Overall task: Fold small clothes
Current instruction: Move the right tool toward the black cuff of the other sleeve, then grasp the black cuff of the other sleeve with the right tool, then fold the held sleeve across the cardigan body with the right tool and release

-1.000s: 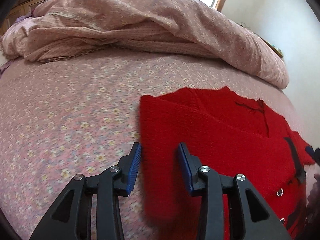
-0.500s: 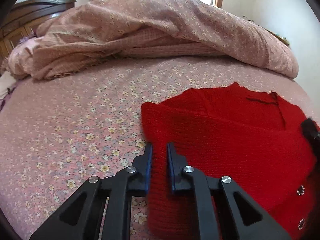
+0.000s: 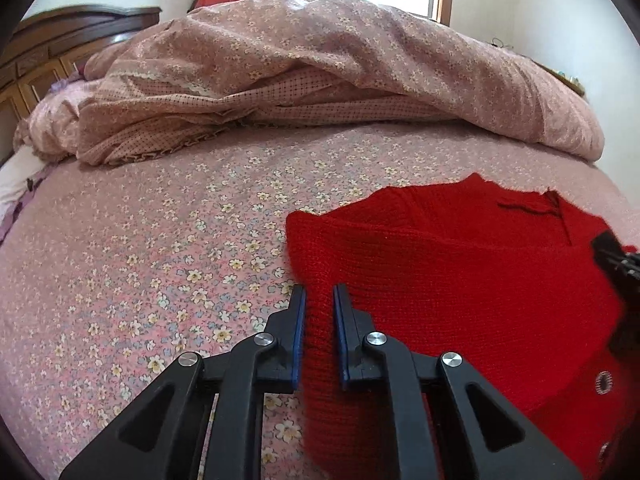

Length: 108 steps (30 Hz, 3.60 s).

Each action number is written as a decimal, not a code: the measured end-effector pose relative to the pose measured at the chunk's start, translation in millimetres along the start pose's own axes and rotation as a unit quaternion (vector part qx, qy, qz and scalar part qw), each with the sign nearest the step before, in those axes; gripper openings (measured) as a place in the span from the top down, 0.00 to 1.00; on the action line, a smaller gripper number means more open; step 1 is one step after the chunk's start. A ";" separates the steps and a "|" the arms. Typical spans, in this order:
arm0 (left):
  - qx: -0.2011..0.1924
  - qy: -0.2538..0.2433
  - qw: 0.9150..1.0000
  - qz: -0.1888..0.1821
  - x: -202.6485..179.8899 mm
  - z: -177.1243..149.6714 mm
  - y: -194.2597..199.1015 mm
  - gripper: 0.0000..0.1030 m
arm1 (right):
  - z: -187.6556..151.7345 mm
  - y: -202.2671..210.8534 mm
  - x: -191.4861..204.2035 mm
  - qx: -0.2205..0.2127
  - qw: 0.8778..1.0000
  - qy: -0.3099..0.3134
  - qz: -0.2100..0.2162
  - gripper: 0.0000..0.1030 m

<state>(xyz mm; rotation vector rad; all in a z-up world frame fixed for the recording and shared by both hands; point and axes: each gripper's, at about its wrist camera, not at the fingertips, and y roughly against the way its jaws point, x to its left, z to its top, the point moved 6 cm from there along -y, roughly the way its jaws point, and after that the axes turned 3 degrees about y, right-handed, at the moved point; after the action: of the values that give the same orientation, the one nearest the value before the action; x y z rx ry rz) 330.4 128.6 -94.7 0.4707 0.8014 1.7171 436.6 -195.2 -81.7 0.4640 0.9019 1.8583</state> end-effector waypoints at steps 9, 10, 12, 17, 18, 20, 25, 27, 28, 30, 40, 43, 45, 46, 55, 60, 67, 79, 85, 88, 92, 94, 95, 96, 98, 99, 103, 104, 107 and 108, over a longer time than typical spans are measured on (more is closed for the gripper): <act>0.012 0.042 0.997 0.064 8.0 -12.7 86.6 0.88 | 1.1 32.0 -17.4 -0.031 0.999 -0.017 -0.022 0.24; 0.008 0.039 0.997 0.063 5.9 -15.8 96.2 0.87 | 1.2 37.0 -18.9 -0.035 0.999 -0.018 -0.023 0.21; 0.000 0.026 0.998 0.061 -2.4 -23.2 112.4 0.86 | -1.3 50.4 -22.9 -0.044 0.998 -0.018 -0.027 0.19; 0.007 0.016 0.999 0.047 -21.2 -41.1 129.9 0.85 | -20.9 81.5 -45.3 -0.054 0.997 -0.018 -0.049 0.18; 0.011 0.014 0.999 0.047 -23.6 -44.5 129.7 0.85 | -25.1 86.0 -51.6 -0.055 0.997 -0.020 -0.054 0.18; 0.018 0.011 0.999 0.044 -30.5 -51.6 128.3 0.85 | -36.0 96.9 -69.2 -0.055 0.996 -0.024 -0.066 0.18; 0.039 -0.009 0.998 0.046 -45.4 -70.1 113.7 0.85 | -71.5 117.4 -138.1 -0.045 0.990 -0.054 -0.119 0.16; 0.045 -0.016 0.998 0.047 -51.3 -76.0 105.5 0.85 | -87.8 122.3 -172.4 -0.036 0.987 -0.080 -0.134 0.16; 0.046 -0.020 0.998 0.048 -53.3 -78.2 103.1 0.85 | -95.9 124.9 -189.9 -0.032 0.985 -0.093 -0.143 0.16; 0.048 -0.031 0.997 0.052 -56.0 -82.6 95.1 0.85 | -115.1 133.2 -230.2 -0.025 0.979 -0.123 -0.163 0.16; 0.049 -0.023 0.996 0.064 -43.5 -87.7 68.2 0.85 | -205.3 152.8 -375.4 -0.013 0.934 -0.334 -0.128 0.13; 0.045 -0.028 0.996 0.066 -44.4 -90.1 68.5 0.85 | -225.9 155.9 -384.9 -0.007 0.913 -0.394 -0.106 0.13; 0.044 -0.030 0.996 0.066 -43.8 -92.0 68.9 0.84 | -228.2 164.3 -383.1 -0.019 0.906 -0.415 -0.082 0.12; 0.044 -0.031 0.996 0.065 -43.7 -92.1 68.6 0.84 | -228.2 164.6 -383.9 -0.025 0.906 -0.416 -0.072 0.12; 0.045 -0.030 0.997 0.061 -42.9 -92.6 69.1 0.84 | -230.0 155.6 -429.5 -0.117 0.869 -0.480 -0.026 0.12; 0.046 -0.028 0.997 0.057 -42.4 -91.9 68.5 0.84 | -238.9 160.3 -445.3 -0.156 0.843 -0.513 -0.032 0.23; 0.046 -0.026 0.997 0.052 -41.2 -91.2 68.2 0.84 | -263.0 164.7 -452.5 -0.144 0.831 -0.533 -0.069 0.82; 0.035 0.001 0.999 0.033 -34.8 -79.9 76.1 0.84 | -179.4 178.4 -411.0 -0.152 0.874 -0.451 -0.098 0.89; 0.003 0.023 0.999 0.032 -23.2 -59.9 87.3 0.84 | -66.7 174.8 -312.8 -0.178 0.928 -0.322 -0.056 0.89; -0.011 0.033 0.999 0.030 -13.4 -41.9 86.4 0.84 | -27.0 168.2 -251.3 -0.179 0.949 -0.252 -0.054 0.89; -0.016 0.037 0.999 0.001 -5.9 -23.7 77.0 0.84 | 22.4 152.8 -163.3 -0.176 0.969 -0.165 -0.047 0.89; -0.021 0.043 0.999 0.001 1.0 -17.3 72.4 0.84 | 40.9 146.4 -125.5 -0.177 0.973 -0.143 -0.031 0.89; -0.021 0.042 0.999 0.002 3.5 -15.2 70.9 0.84 | 52.6 141.7 -103.9 -0.178 0.975 -0.135 -0.019 0.89; -0.017 0.042 0.999 0.002 6.7 -13.2 67.8 0.84 | 60.6 137.7 -85.9 -0.178 0.976 -0.128 -0.007 0.89; -0.007 0.049 0.999 0.003 12.1 -12.0 61.1 0.84 | 74.1 130.7 -44.2 -0.183 0.976 -0.116 0.016 0.89; 0.002 0.056 0.998 0.003 15.3 -12.0 56.3 0.84 | 81.3 126.4 -22.9 -0.186 0.976 -0.111 0.029 0.89; 0.025 0.065 0.998 -0.002 21.3 -11.8 46.0 0.84 | 107.9 102.0 49.9 -0.190 0.975 -0.095 0.070 0.89; 0.028 0.065 0.998 -0.002 22.6 -11.4 45.4 0.84 | 109.2 99.8 59.4 -0.192 0.974 -0.093 0.078 0.89; 0.027 0.065 0.998 0.000 25.7 -9.1 48.3 0.84 | 111.2 91.9 105.6 -0.197 0.971 -0.081 0.107 0.89; 0.027 0.065 0.998 0.000 26.1 -7.9 49.0 0.84 | 111.4 87.8 118.0 -0.197 0.971 -0.077 0.113 0.89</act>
<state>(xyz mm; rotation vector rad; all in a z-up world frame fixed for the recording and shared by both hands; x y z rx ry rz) 284.2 144.4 -67.3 0.3979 0.9431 1.7442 403.7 -69.0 48.7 0.4690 0.3717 2.1115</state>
